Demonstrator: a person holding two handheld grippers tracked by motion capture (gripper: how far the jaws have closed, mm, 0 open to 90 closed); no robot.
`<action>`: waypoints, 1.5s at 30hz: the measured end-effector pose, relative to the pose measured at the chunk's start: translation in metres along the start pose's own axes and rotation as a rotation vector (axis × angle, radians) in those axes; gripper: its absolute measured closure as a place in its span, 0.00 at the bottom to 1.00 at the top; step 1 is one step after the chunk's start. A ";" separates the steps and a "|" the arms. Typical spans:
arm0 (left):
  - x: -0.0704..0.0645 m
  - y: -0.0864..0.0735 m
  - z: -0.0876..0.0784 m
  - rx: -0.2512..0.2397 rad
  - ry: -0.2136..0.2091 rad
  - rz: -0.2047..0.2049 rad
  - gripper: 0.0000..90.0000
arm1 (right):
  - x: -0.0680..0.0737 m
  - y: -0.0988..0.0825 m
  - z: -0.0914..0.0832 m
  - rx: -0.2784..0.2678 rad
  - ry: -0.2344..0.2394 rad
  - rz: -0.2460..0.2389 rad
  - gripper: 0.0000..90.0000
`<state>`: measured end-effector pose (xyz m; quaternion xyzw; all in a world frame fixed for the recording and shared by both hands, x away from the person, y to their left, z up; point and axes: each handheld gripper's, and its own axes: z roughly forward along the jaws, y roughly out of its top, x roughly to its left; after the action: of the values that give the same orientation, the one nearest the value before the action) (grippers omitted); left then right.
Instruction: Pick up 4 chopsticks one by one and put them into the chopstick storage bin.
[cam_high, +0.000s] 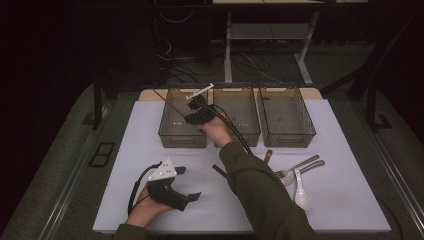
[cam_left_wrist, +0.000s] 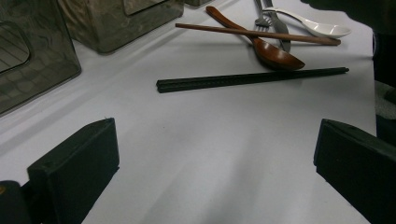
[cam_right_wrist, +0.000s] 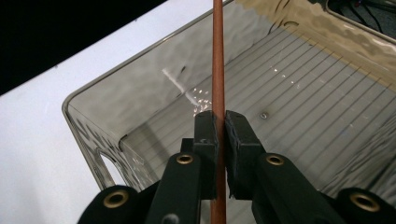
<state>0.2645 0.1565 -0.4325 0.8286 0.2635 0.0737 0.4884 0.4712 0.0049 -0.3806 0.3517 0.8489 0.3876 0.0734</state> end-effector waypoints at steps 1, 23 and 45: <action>0.000 0.000 0.000 0.000 -0.001 0.001 0.00 | 0.000 0.000 0.000 0.000 0.000 0.000 0.93; 0.001 -0.001 0.000 0.005 0.000 -0.001 0.00 | -0.004 0.003 -0.032 -0.040 0.026 -0.026 0.53; 0.000 -0.002 0.003 0.017 -0.002 0.002 0.00 | -0.013 -0.030 -0.098 -0.035 0.111 -0.097 0.46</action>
<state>0.2648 0.1548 -0.4352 0.8329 0.2629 0.0709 0.4818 0.4257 -0.0769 -0.3366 0.2870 0.8607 0.4175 0.0509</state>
